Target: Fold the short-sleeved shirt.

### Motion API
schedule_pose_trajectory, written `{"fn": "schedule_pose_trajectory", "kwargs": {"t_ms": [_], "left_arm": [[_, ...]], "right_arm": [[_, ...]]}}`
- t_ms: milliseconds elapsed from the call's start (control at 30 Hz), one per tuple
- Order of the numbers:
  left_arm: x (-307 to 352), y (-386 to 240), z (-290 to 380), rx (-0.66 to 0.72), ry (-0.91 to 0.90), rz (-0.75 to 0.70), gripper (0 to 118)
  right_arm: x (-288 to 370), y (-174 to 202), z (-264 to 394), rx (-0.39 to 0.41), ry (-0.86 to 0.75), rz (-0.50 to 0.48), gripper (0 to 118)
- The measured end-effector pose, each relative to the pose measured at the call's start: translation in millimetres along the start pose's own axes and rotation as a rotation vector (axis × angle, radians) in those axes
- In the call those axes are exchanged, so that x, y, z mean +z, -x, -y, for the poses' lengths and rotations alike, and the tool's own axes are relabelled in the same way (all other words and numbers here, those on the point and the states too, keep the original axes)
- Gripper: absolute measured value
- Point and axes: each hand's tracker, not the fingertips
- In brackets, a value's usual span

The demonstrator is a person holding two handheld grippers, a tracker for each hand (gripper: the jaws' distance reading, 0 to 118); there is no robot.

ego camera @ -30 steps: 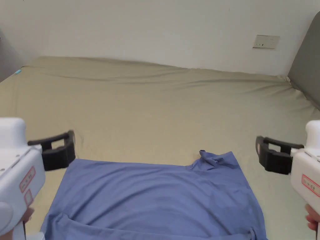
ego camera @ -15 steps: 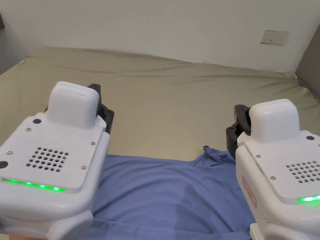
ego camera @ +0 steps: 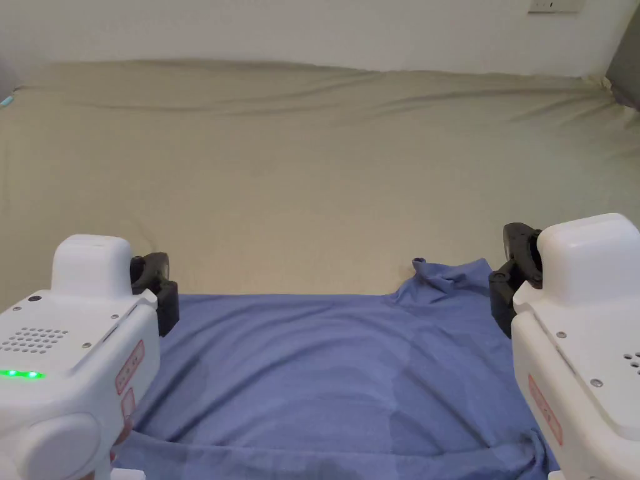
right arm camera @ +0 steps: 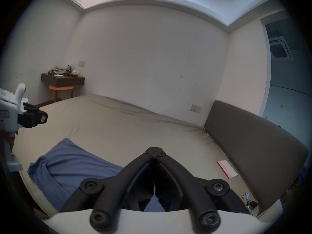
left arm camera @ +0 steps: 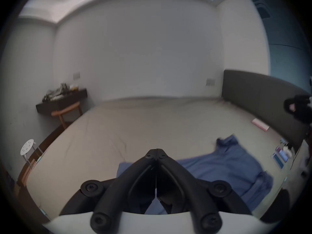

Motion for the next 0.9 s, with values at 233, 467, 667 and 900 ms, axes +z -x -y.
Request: {"fn": "schedule_pose_trajectory", "kwargs": {"t_ms": [233,467,667,900], "left_arm": [[-126.0,68.9,43.2,0.034,0.299,-0.128,99],[-217.9,102.1,56.6,-0.034,0.422,-0.163,116],[-249.7,113.9,69.0,0.133,0.512,-0.195,89],[-235.3,72.5,58.5,-0.021,0.486,-0.124,0]], "right_arm": [[-37.5,-28.3,34.1,-0.028,0.116,0.041,2],[-61.8,-49.0,52.3,-0.027,0.191,0.088,2],[-74.7,-54.5,60.0,-0.034,0.241,0.088,2],[-92.9,-55.7,59.6,-0.034,0.262,0.067,2]]}}
